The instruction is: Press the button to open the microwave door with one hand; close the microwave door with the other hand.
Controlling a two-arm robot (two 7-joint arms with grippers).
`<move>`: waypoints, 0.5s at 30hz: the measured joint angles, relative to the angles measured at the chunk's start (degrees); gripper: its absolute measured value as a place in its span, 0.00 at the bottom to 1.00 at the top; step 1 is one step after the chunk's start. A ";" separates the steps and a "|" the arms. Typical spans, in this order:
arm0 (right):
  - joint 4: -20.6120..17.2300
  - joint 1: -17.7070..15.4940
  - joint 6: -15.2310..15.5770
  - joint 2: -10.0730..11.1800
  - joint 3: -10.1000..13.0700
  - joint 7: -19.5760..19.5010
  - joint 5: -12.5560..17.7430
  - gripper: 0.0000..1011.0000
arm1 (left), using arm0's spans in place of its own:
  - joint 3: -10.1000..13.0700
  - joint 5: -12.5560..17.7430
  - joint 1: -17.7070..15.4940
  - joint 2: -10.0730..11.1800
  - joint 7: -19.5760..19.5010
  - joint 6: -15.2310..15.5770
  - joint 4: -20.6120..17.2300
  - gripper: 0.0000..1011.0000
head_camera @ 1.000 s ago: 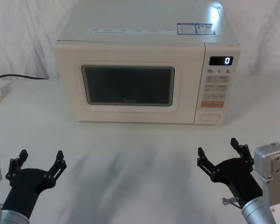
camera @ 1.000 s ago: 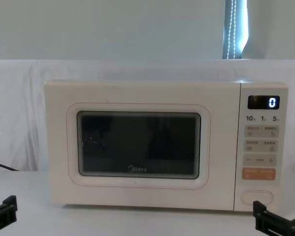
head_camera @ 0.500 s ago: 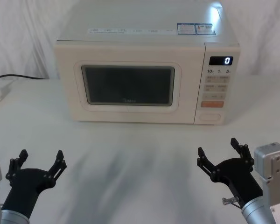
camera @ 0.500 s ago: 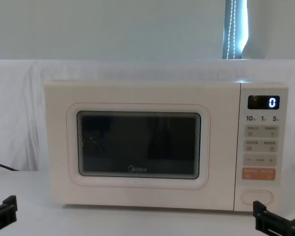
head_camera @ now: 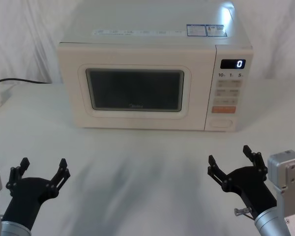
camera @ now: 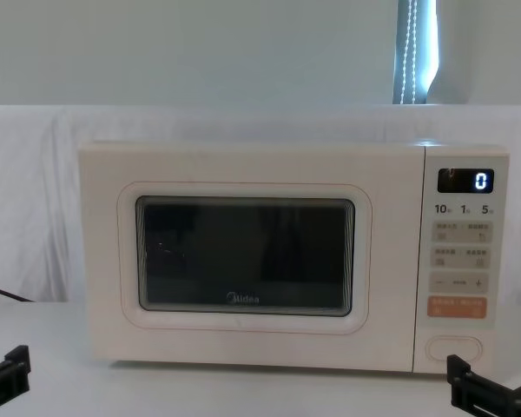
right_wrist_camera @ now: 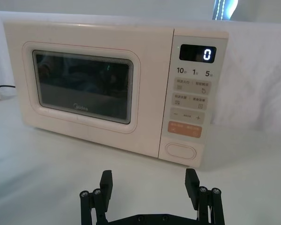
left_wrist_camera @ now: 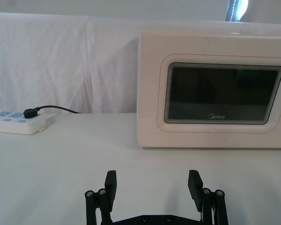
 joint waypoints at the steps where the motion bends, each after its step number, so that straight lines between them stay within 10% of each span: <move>1: 0.00 0.00 0.00 0.00 0.00 0.00 0.00 0.99 | 0.00 0.00 0.00 0.00 0.00 0.00 0.00 0.99; 15: 0.00 0.00 0.00 0.00 0.00 0.00 0.00 0.99 | 0.00 0.00 0.00 0.00 0.00 0.00 0.00 0.99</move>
